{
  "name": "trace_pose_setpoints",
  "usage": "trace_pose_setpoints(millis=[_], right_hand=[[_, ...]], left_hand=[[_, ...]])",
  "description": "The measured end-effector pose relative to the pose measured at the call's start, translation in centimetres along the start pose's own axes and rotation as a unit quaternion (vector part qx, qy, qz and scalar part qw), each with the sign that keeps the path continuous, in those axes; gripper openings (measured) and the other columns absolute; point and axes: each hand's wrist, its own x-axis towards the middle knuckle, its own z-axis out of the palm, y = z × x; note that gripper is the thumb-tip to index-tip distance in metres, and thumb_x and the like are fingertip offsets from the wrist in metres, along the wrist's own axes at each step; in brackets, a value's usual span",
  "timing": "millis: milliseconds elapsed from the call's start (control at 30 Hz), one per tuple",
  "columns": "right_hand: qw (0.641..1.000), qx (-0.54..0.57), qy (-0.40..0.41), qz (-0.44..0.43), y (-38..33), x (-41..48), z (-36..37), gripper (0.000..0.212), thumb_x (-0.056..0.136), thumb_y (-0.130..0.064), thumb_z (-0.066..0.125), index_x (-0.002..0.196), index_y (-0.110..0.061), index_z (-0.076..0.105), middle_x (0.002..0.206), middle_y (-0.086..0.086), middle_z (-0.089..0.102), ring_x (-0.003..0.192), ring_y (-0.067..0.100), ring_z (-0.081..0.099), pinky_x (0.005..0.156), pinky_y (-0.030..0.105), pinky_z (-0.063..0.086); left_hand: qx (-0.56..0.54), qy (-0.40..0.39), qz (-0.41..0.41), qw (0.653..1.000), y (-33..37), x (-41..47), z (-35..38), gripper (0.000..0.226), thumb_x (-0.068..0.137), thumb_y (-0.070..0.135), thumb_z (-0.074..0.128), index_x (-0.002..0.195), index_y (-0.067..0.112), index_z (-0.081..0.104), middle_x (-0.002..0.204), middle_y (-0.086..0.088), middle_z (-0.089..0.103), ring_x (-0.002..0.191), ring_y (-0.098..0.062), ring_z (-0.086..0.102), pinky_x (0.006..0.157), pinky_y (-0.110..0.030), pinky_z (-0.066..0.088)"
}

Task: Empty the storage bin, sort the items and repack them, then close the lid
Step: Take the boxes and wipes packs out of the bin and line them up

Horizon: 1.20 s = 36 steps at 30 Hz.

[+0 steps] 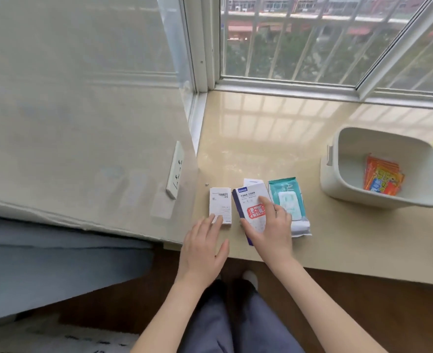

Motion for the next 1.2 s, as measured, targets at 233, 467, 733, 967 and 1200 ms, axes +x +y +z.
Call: trace_pose_setpoints(millis=[233,467,733,967,1200], right_hand=[[0.998,0.029,-0.061,-0.004,1.9,4.6,7.3,0.074,0.073,-0.065,0.057,0.138,-0.034,0.040,0.123,0.008,0.050,0.110,0.027,0.042,0.095,0.041,0.042],[0.992,0.049,-0.110,-0.030,3.0,6.9,13.4,0.071,0.078,-0.058,0.064,0.139,-0.033,0.038,0.122,0.005,0.050,0.109,0.023,0.039,0.091,0.035,0.040],[0.990,-0.021,-0.132,-0.042,3.7,8.3,17.3,0.074,0.075,-0.062,0.064,0.137,-0.028,0.042,0.125,0.011,0.049,0.104,0.028,0.040,0.089,0.038,0.042],[0.992,-0.049,-0.115,-0.013,2.2,8.5,19.2,0.076,0.076,-0.063,0.062,0.137,-0.025,0.039,0.126,0.016,0.047,0.110,0.032,0.038,0.096,0.039,0.033],[0.990,-0.027,-0.137,0.000,3.6,8.4,19.7,0.076,0.077,-0.055,0.069,0.136,-0.021,0.036,0.125,0.016,0.040,0.113,0.033,0.037,0.097,0.041,0.038]], left_hand=[[-0.009,0.024,-0.069,0.997,-1.9,1.7,6.0,0.054,0.090,0.040,0.043,0.138,0.015,0.048,0.137,-0.007,0.054,0.125,-0.026,0.051,0.103,-0.043,0.044],[-0.011,0.082,-0.123,0.989,-3.4,3.2,9.1,0.052,0.094,0.037,0.041,0.138,0.010,0.048,0.138,-0.010,0.052,0.129,-0.025,0.045,0.107,-0.038,0.038],[-0.013,0.091,-0.177,0.980,-5.0,2.5,10.7,0.051,0.094,0.033,0.042,0.139,0.009,0.047,0.139,-0.011,0.051,0.129,-0.027,0.044,0.105,-0.045,0.042],[0.000,0.084,-0.183,0.980,-5.5,2.4,11.3,0.050,0.093,0.034,0.042,0.137,0.009,0.049,0.137,-0.011,0.053,0.127,-0.027,0.046,0.104,-0.046,0.044],[-0.003,0.068,-0.187,0.980,-5.8,2.3,11.5,0.051,0.094,0.035,0.041,0.137,0.010,0.049,0.136,-0.010,0.054,0.126,-0.026,0.048,0.103,-0.043,0.045]])
